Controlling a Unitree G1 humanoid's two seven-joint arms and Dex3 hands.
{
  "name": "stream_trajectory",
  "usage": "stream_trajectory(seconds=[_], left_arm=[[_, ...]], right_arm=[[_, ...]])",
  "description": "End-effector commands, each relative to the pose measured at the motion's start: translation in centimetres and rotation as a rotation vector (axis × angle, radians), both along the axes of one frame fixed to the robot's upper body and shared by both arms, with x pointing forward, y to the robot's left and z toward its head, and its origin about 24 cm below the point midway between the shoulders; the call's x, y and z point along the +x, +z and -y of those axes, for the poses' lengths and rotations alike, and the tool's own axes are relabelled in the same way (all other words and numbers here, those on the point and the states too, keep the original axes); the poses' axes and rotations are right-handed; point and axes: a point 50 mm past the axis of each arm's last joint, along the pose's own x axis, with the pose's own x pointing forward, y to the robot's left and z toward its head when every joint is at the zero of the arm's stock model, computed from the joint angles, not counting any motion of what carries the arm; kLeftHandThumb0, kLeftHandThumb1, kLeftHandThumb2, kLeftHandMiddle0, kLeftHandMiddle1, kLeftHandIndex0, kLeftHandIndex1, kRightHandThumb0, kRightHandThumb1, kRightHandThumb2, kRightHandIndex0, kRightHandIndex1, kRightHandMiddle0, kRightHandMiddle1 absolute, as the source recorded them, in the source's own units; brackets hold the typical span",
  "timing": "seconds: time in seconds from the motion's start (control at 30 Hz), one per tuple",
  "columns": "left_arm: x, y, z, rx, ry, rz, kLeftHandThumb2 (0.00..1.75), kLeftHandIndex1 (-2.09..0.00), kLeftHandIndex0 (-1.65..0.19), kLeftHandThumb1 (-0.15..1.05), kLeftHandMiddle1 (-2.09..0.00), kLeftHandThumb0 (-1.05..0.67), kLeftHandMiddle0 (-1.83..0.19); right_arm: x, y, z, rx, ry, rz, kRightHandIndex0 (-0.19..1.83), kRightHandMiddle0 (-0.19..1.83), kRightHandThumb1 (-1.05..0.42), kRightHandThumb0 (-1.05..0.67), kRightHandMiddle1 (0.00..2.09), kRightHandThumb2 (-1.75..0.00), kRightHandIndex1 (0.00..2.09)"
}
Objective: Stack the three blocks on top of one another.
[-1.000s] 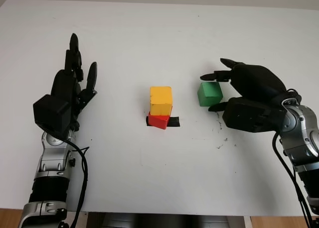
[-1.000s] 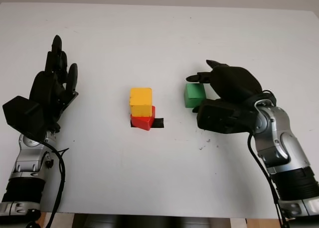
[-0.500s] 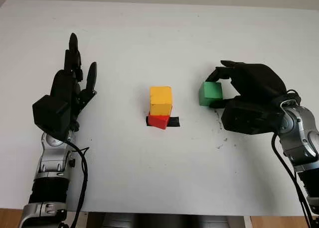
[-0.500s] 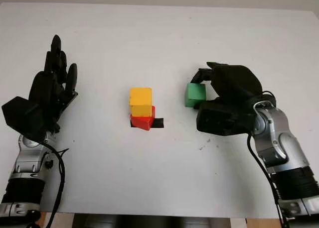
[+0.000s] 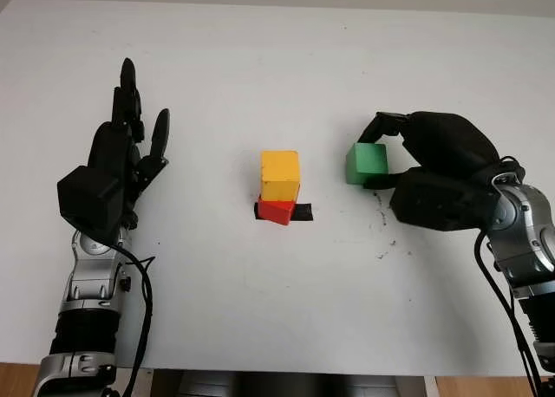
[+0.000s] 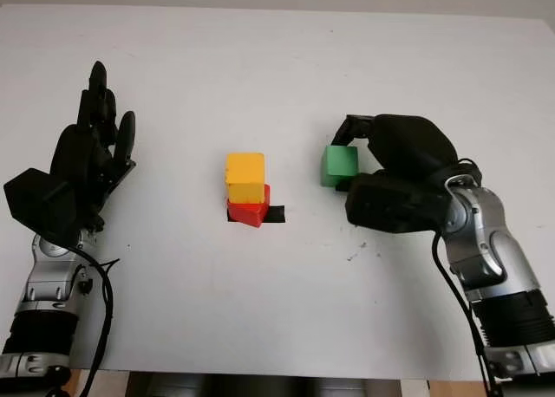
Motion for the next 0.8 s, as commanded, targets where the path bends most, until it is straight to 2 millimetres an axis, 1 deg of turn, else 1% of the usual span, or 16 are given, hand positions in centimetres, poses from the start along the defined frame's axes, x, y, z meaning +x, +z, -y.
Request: stream_trajectory(seconds=[0.0, 0.1, 0.27, 0.43, 0.5, 0.57, 0.7, 0.77], left_arm=[[-0.3, -0.2, -0.1, 0.000, 0.005, -0.003, 0.56, -0.05, 0.14, 1.05, -0.05, -0.63, 0.16], [-0.4, -0.2, -0.1, -0.004, 0.008, -0.006, 0.55, -0.05, 0.13, 1.05, -0.06, -0.64, 0.16], [-0.3, -0.2, -0.1, 0.009, 0.014, -0.012, 0.55, -0.06, 0.13, 1.05, -0.05, -0.64, 0.16], [-0.4, -0.1, -0.1, 0.009, 0.015, -0.010, 0.55, -0.06, 0.13, 1.05, -0.06, -0.65, 0.15], [-0.4, 0.0, 0.0, 0.013, 0.012, -0.008, 0.55, -0.06, 0.13, 1.05, -0.05, -0.65, 0.15], [-0.3, 0.0, 0.0, 0.013, 0.004, -0.008, 0.56, -0.05, 0.14, 1.05, -0.05, -0.65, 0.16], [-0.3, 0.1, 0.0, 0.012, 0.000, -0.001, 0.56, -0.06, 0.13, 1.05, -0.05, -0.64, 0.16], [-0.3, 0.2, -0.1, 0.014, -0.001, 0.002, 0.56, -0.06, 0.12, 1.05, -0.06, -0.64, 0.15]], right_arm=[[0.0, 1.4, -0.3, 0.061, 0.013, 0.038, 0.39, 0.41, -0.94, -0.36, 1.34, -0.05, 0.07], [0.0, 1.7, -0.3, 0.112, 0.020, 0.034, 0.39, 0.40, -0.93, -0.36, 1.35, -0.05, 0.07], [-0.1, 2.0, -0.4, 0.137, 0.038, 0.062, 0.41, 0.41, -0.92, -0.36, 1.37, -0.05, 0.07], [-0.2, 2.2, -0.6, 0.203, 0.054, 0.070, 0.40, 0.39, -0.92, -0.32, 1.39, -0.05, 0.06], [-0.2, 2.4, -0.6, 0.231, 0.070, 0.059, 0.39, 0.36, -0.92, -0.30, 1.43, -0.05, 0.06], [-0.3, 3.0, -0.5, 0.246, 0.083, 0.030, 0.37, 0.34, -0.93, -0.31, 1.46, -0.06, 0.05], [-0.6, 4.4, -0.8, 0.229, 0.109, -0.009, 0.35, 0.34, -0.93, -0.32, 1.42, -0.06, 0.04], [-0.7, 5.7, -1.3, 0.197, 0.123, -0.035, 0.36, 0.35, -0.93, -0.32, 1.42, -0.05, 0.05]])
